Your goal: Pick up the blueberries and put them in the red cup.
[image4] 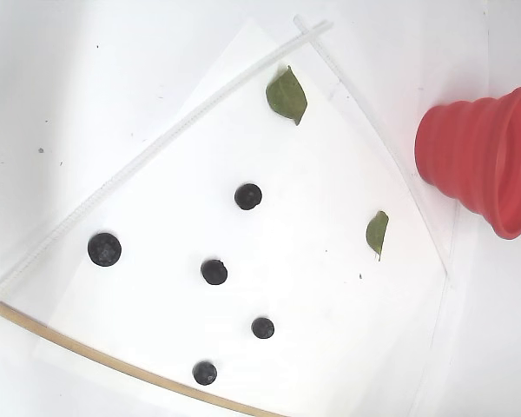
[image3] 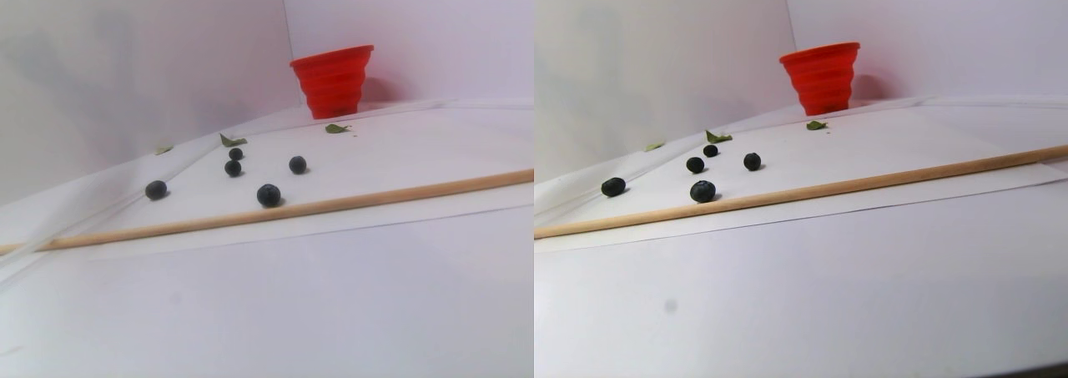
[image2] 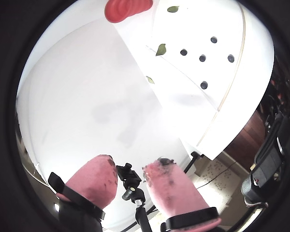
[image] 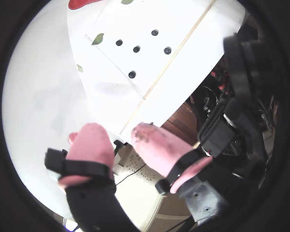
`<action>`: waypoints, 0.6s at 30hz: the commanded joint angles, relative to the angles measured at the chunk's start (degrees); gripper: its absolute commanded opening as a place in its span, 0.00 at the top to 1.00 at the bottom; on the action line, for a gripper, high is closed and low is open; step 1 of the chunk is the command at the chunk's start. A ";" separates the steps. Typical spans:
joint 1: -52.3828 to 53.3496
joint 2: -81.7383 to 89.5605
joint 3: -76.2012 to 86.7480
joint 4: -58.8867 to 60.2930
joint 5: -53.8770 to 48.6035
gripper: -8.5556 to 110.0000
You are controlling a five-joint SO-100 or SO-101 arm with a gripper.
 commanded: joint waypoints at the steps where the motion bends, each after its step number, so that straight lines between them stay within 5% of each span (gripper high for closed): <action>1: 0.79 -0.70 -0.62 0.00 -0.62 0.84; 18: 0.70 -0.18 -0.62 0.00 -0.35 0.84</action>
